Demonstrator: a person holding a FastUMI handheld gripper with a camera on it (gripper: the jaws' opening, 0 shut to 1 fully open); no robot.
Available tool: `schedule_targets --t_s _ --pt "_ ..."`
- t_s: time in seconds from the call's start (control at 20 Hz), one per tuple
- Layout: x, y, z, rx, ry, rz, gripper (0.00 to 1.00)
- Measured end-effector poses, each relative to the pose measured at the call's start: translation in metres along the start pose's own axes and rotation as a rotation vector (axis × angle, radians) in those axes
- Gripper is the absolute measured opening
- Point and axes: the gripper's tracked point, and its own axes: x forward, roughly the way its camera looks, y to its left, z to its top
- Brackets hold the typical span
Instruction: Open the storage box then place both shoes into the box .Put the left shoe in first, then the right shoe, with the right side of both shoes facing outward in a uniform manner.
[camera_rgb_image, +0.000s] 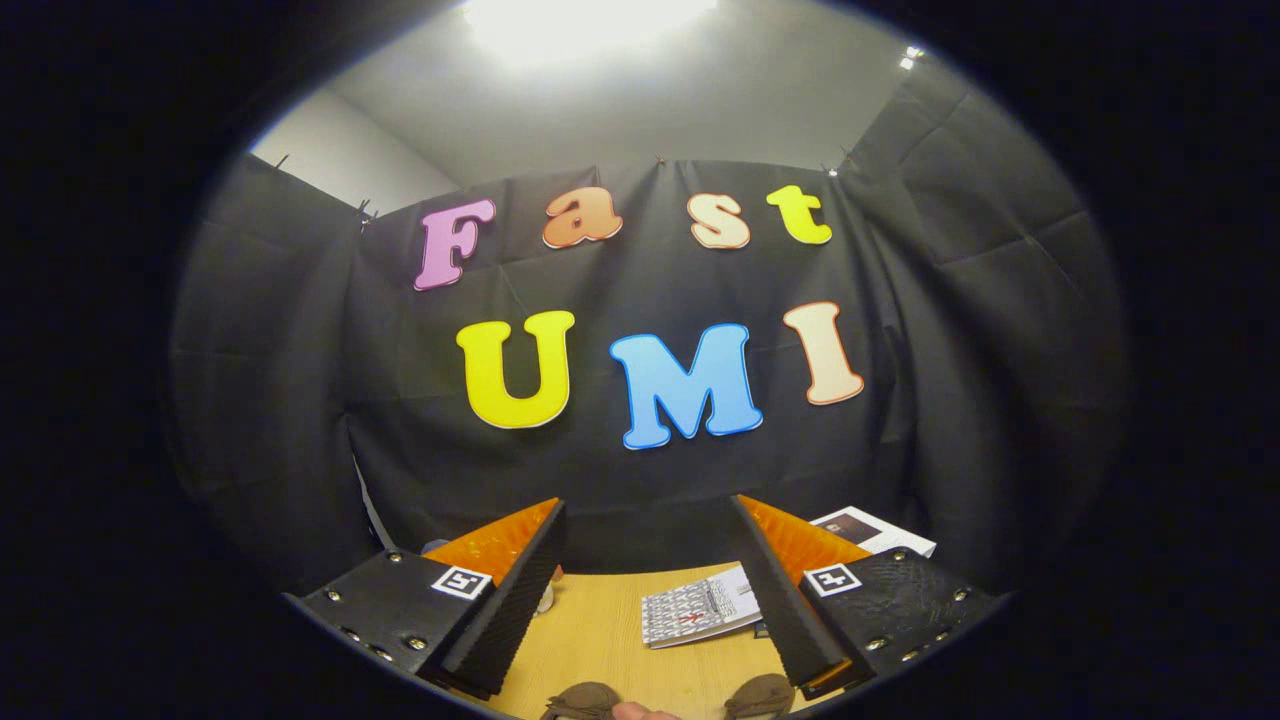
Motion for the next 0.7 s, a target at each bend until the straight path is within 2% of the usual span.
schedule_targets --t_s 0.2,0.4,0.7 --pt "0.008 0.027 -0.062 0.057 0.162 0.065 0.98" --pt "0.008 0.056 -0.126 0.202 0.358 0.144 0.98" --pt "-0.006 0.118 -0.203 0.328 0.632 0.326 0.97"
